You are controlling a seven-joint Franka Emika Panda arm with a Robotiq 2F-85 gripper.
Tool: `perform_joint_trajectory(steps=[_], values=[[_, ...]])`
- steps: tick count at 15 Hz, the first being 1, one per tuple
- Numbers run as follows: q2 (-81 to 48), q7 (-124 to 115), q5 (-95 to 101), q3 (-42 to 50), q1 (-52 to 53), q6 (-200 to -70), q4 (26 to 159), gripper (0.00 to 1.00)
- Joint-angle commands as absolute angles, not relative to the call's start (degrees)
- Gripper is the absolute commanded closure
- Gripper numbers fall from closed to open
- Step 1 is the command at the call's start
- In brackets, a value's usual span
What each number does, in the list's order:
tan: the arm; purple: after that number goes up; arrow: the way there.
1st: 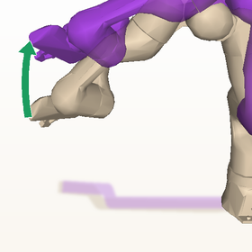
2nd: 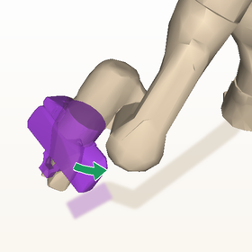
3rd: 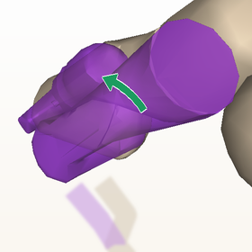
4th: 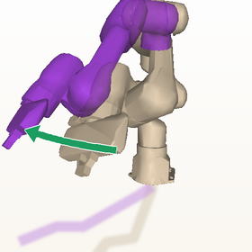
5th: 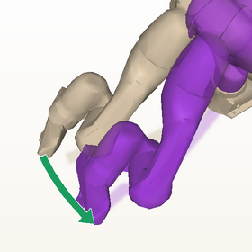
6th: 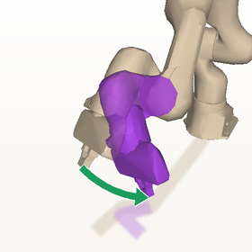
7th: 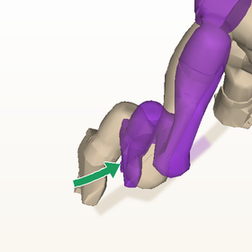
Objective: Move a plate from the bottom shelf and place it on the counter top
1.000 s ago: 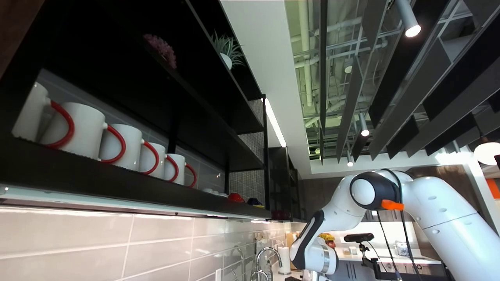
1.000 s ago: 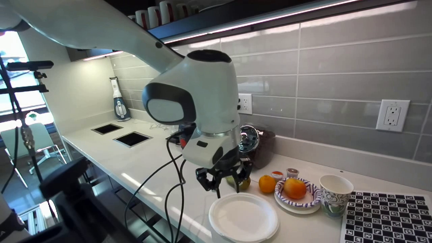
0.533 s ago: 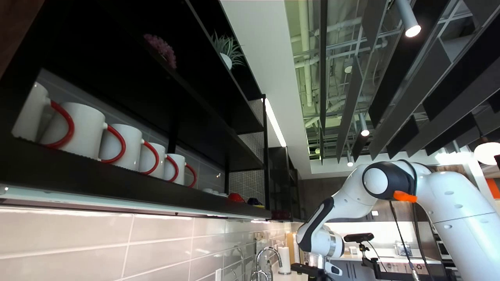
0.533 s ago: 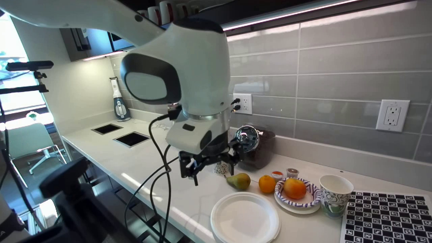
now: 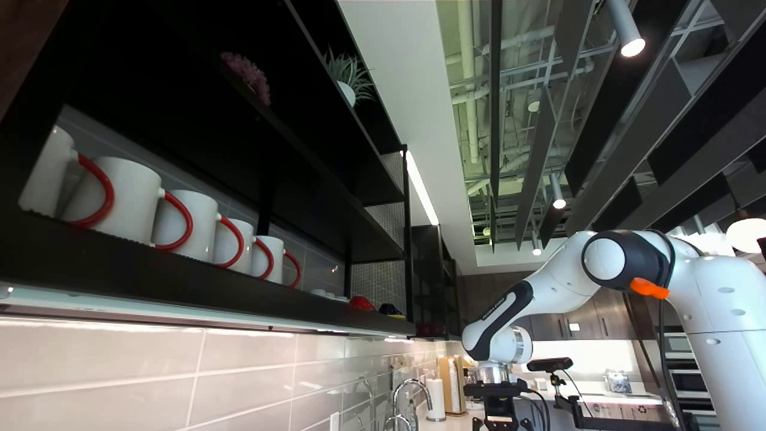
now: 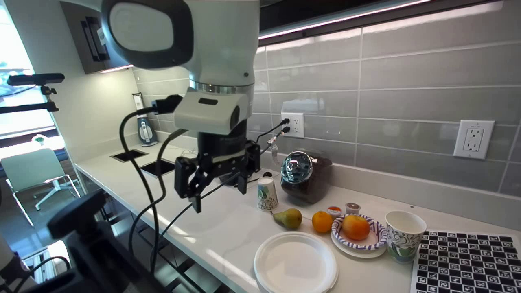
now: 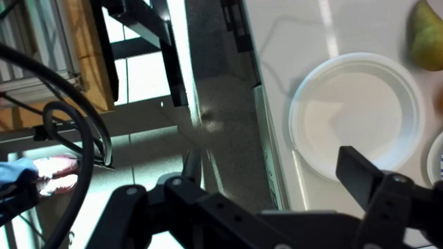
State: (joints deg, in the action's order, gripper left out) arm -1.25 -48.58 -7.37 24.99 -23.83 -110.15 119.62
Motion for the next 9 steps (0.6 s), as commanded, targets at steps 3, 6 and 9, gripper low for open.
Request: perform_joint_trajectory(steps=[3, 6, 9], values=[[1.4, -43.5, 5.2, 22.8, -22.2, -107.7, 118.7, 0.0], [3.1, -38.4, 9.0, 21.4, -21.3, -107.2, 119.0, 0.0], [4.9, -31.4, 11.3, 20.5, -20.8, -106.2, 119.4, 0.0]])
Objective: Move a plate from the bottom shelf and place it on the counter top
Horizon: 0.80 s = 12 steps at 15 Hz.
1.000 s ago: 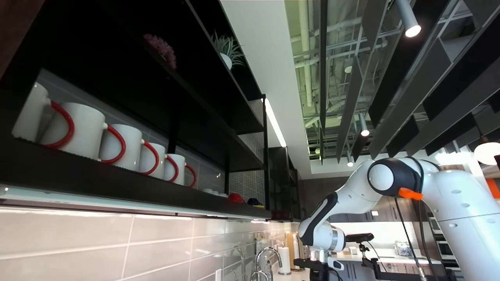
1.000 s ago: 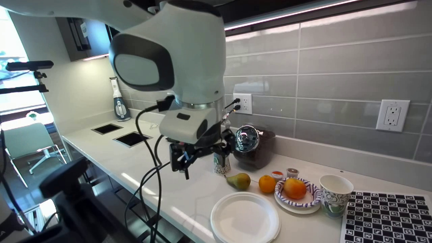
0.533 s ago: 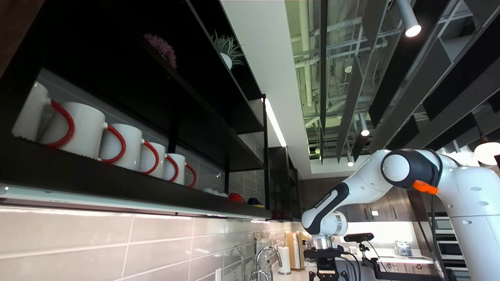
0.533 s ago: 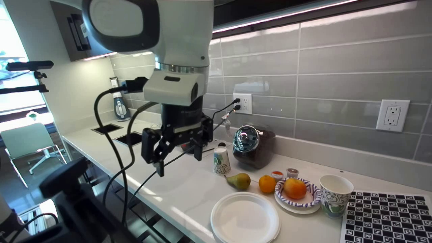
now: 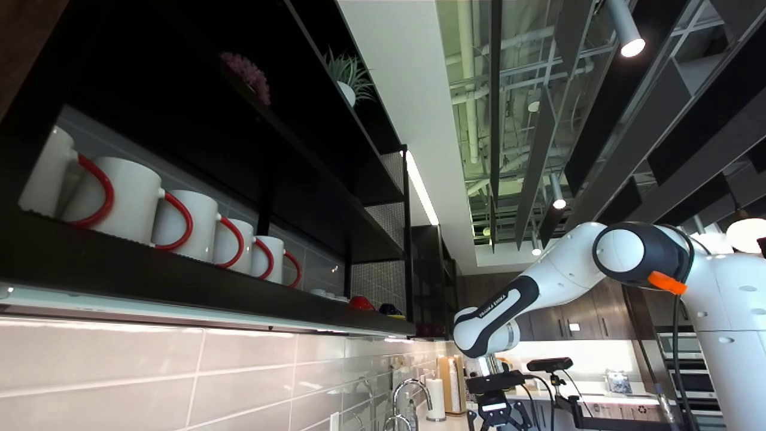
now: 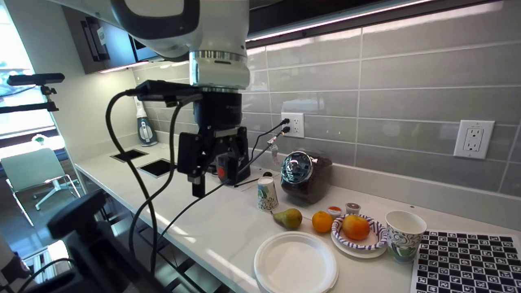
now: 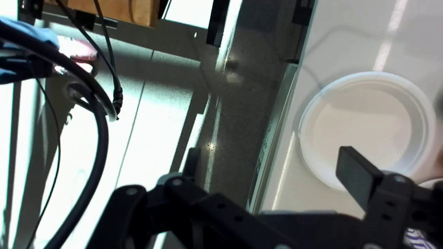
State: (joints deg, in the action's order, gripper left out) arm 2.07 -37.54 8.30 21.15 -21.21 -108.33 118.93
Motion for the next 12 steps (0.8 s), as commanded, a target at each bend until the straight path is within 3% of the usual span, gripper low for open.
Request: perform_joint_trajectory(steps=[1, 12], values=[[5.4, -28.5, 11.7, 20.3, -20.8, -105.7, 119.4, 0.0], [8.3, -0.8, 22.2, 19.8, -20.4, -105.1, 120.9, 0.0]])
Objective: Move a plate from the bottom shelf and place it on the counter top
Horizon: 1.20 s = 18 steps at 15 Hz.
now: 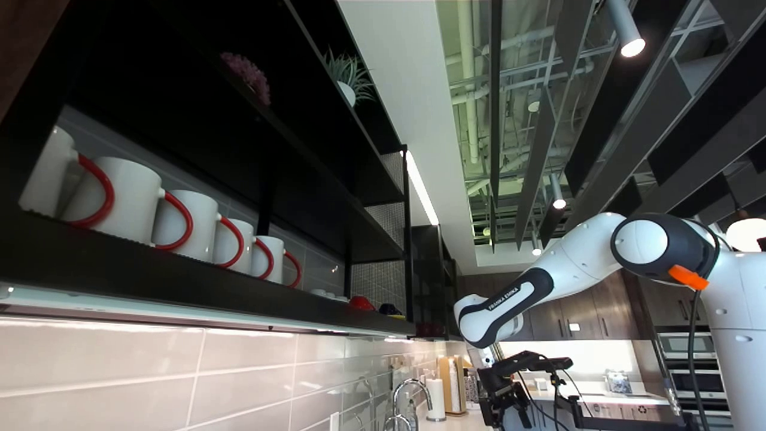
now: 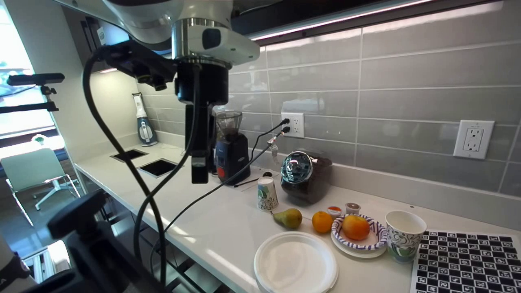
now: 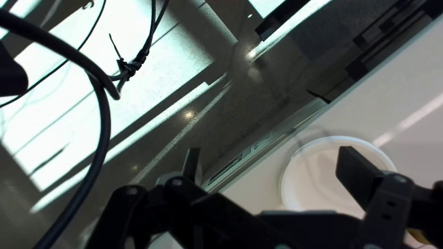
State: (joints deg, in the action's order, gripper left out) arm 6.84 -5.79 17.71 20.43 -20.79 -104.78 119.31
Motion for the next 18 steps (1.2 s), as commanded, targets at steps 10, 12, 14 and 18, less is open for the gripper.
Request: perform_joint_trajectory(steps=[10, 12, 14, 18], values=[[10.4, 17.5, 30.9, 18.5, -18.3, -115.1, 123.8, 0.0], [11.2, 21.5, 32.3, 18.7, -18.3, -118.5, 125.3, 0.0], [11.8, 25.4, 33.6, 18.9, -18.3, -122.2, 126.8, 0.0], [9.9, 27.3, 32.1, 19.0, -18.3, -123.9, 125.7, 0.0]])
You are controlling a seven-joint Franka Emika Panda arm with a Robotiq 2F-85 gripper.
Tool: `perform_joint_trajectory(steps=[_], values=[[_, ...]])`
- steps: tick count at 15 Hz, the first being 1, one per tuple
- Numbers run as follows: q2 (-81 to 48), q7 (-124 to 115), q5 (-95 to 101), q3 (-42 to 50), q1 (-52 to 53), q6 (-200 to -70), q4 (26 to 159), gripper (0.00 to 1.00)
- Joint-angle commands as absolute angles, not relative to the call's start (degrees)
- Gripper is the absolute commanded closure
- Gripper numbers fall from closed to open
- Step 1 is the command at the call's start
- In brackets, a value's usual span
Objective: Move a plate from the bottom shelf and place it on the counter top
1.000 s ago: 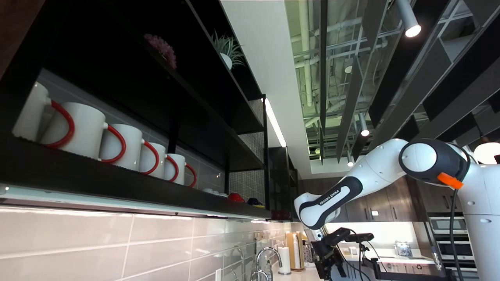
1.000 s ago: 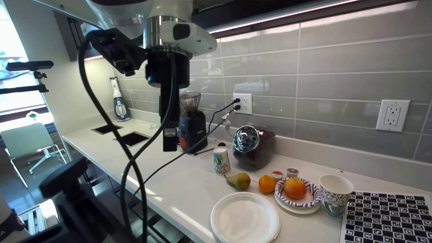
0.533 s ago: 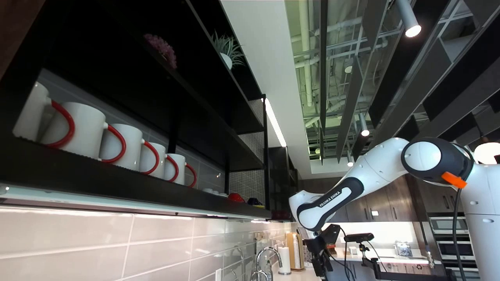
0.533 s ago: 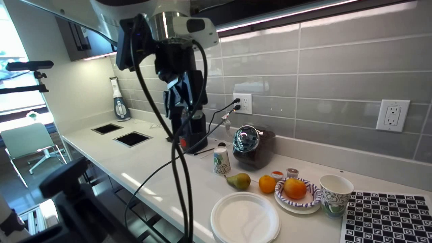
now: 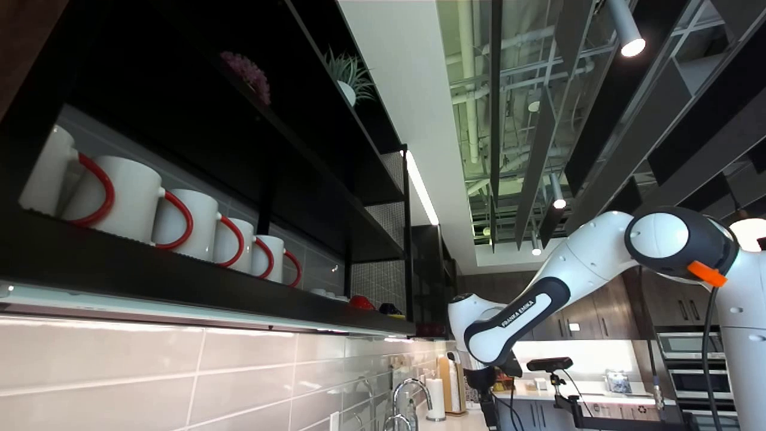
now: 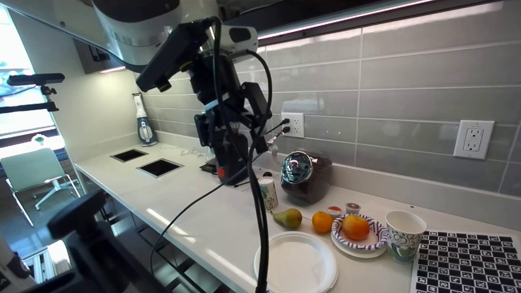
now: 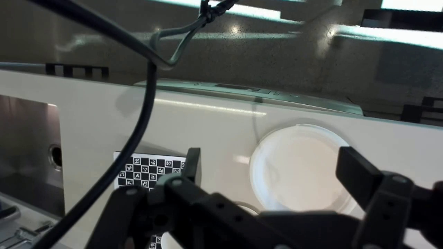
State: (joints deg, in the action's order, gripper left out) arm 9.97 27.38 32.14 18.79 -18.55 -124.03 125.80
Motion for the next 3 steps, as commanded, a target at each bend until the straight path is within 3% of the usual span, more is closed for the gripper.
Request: perform_joint_trajectory(steps=[1, 3], values=[[10.2, 28.0, 32.2, 19.1, -18.3, -124.5, 126.1, 0.0], [10.5, 28.6, 32.3, 19.1, -18.3, -124.8, 126.4, 0.0]])
